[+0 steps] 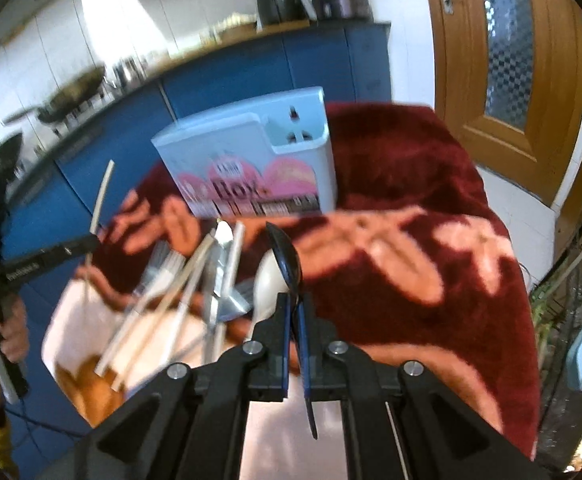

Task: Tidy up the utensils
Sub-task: 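Lower the black spoon into the blue box with the right tool while the left tool drops the chopstick in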

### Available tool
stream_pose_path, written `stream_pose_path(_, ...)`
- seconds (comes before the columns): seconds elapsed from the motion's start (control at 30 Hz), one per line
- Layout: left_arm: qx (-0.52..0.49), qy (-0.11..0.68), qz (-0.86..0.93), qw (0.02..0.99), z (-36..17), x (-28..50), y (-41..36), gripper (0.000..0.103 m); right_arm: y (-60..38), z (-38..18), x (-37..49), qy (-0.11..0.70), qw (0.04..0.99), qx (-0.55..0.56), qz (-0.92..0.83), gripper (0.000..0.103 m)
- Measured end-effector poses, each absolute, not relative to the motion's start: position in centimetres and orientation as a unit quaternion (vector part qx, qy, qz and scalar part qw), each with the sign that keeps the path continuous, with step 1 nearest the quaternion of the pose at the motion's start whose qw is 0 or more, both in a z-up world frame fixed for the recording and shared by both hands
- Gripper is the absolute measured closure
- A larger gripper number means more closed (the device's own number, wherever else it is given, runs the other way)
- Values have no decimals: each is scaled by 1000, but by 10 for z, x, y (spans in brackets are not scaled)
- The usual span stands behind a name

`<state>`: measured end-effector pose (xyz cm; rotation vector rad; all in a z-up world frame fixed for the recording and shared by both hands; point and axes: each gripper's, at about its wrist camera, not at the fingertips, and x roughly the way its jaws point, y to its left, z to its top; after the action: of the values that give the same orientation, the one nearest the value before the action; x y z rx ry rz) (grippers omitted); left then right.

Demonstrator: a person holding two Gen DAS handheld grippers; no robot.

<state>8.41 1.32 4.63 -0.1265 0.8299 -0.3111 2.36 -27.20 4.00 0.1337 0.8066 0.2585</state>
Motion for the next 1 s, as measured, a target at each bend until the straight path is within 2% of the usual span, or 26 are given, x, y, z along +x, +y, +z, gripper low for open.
stream_pose_path(0.43, -80, 269, -163, 946, 91, 109, -17, 99, -267, 85, 41, 253, 949, 103, 158, 98)
stream_pose_path(0.67, -115, 231, -164, 952, 112, 156, -25, 99, -263, 98, 77, 214, 956, 105, 169, 98)
stream_pose_path(1.0, -114, 156, -123, 973, 123, 200, -36, 99, -269, 98, 137, 180, 955, 142, 187, 98)
